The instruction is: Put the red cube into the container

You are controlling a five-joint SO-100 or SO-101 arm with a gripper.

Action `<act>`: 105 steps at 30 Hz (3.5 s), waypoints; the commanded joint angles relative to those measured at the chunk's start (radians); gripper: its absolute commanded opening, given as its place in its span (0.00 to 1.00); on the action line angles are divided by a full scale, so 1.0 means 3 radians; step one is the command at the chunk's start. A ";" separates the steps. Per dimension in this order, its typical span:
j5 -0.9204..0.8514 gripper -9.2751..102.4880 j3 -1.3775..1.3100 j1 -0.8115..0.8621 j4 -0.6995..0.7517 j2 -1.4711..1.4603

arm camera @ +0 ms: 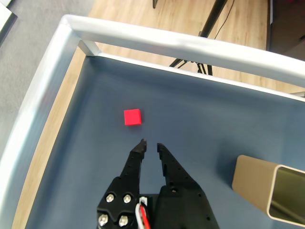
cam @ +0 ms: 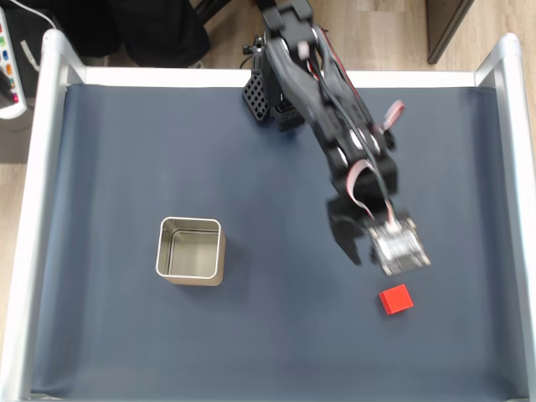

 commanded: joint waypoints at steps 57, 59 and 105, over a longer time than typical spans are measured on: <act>-0.0358 0.08 -0.1544 0.0143 -0.1053 -0.1519; -0.0419 0.08 -0.1815 0.0240 -0.0992 -0.1421; -0.0649 0.08 0.2117 0.3191 -0.1646 0.1831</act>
